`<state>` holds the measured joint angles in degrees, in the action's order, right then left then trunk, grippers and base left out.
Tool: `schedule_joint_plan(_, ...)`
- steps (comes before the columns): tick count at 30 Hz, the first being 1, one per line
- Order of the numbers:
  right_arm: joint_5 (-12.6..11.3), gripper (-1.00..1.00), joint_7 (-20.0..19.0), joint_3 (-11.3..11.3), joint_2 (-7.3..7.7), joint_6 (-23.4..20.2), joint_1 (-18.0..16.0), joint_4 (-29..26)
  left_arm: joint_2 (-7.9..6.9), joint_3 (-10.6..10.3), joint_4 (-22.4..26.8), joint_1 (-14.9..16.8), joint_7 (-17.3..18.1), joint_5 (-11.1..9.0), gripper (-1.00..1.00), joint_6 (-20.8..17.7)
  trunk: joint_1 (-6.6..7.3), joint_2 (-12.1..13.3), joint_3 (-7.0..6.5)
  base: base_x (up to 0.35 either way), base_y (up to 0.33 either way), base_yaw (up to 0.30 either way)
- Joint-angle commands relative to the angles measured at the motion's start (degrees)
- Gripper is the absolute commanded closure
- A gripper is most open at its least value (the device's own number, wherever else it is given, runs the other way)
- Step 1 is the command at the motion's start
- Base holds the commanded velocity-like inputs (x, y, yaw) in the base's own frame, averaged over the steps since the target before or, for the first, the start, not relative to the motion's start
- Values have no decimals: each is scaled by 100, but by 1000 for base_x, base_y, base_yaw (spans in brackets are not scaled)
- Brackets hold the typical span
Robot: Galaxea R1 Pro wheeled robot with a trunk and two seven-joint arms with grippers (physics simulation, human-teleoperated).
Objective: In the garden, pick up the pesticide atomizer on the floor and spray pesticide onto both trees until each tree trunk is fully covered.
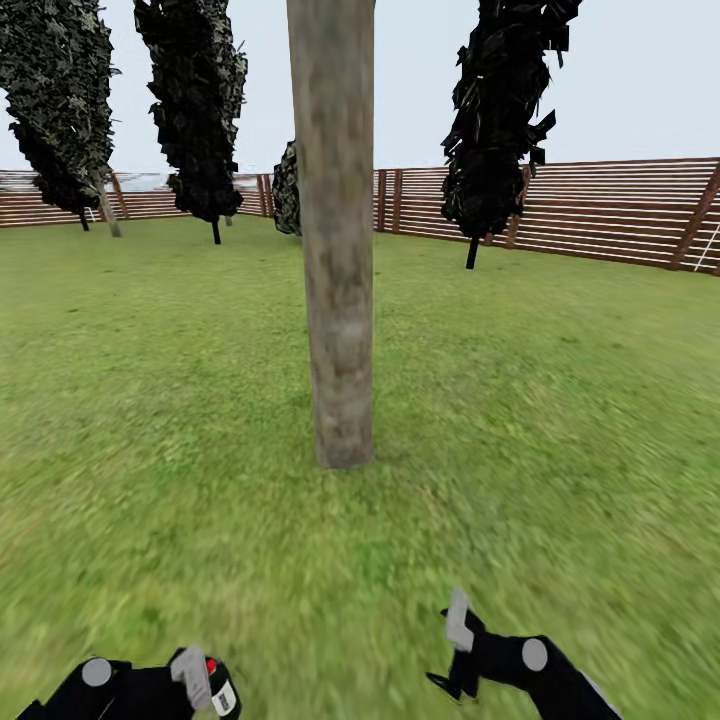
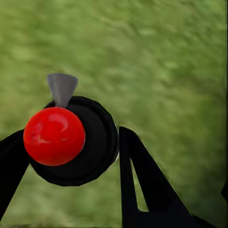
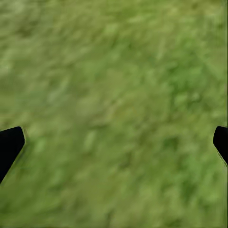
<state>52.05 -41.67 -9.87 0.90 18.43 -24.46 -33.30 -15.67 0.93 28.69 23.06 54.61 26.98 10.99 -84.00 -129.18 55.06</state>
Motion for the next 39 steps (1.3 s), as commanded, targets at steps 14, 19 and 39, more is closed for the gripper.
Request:
schedule_joint_plan(14,78,100,-1480,812,-630,-480,-691,-117,911,4,648,489,762,1819,100,-1130,1,-2,6,0,0,0)
schedule_joint_plan(19,75,100,-1500,835,-906,-488,-691,-123,995,4,769,519,762,1823,100,-1135,1,-2,6,0,0,0)
schedule_joint_plan(39,17,100,-1560,1000,-1090,-607,-1001,-198,1114,132,954,593,828,1951,100,-1244,1,-2,6,0,0,0)
